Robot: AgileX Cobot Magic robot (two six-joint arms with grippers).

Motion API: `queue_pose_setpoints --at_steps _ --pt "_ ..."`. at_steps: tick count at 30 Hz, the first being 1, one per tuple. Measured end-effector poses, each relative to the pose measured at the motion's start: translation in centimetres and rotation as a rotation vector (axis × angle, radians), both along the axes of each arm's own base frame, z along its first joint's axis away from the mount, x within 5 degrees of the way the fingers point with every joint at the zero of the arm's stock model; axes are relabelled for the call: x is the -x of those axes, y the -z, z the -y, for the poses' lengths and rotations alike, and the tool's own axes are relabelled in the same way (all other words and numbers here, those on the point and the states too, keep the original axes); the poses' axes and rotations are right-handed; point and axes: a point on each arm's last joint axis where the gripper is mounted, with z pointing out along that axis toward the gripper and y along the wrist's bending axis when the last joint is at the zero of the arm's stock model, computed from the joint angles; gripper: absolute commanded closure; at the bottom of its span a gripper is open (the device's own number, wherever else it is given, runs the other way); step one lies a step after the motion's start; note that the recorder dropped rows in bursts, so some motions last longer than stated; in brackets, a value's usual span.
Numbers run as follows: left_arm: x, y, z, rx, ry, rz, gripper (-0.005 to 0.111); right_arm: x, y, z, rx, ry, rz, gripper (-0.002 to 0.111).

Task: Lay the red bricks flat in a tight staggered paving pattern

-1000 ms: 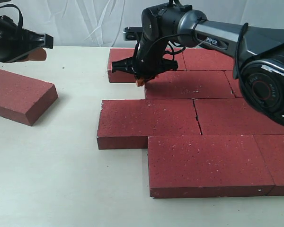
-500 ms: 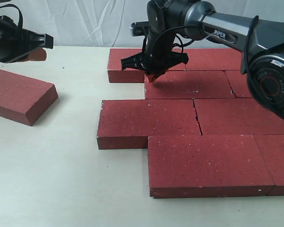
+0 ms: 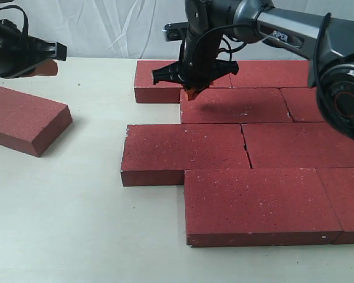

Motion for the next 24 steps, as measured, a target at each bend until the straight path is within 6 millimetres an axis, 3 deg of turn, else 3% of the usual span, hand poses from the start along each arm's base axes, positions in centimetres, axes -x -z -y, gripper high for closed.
queue_pose_setpoints --at_steps 5,8,19,24 --pt "0.0 0.0 0.0 0.000 0.000 0.000 0.107 1.0 -2.8 0.1 -0.022 -0.090 0.004 0.109" --pt "0.0 0.0 0.0 0.000 -0.001 0.002 0.107 1.4 -3.5 -0.1 -0.042 -0.137 -0.013 0.109" --pt "-0.1 0.0 -0.1 -0.018 -0.002 0.017 0.107 2.5 -3.7 -0.8 -0.118 -0.239 -0.106 0.109" --pt "-0.3 0.0 -1.3 -0.023 -0.039 0.018 0.107 2.7 -3.7 -0.9 -0.121 -0.259 -0.116 0.109"
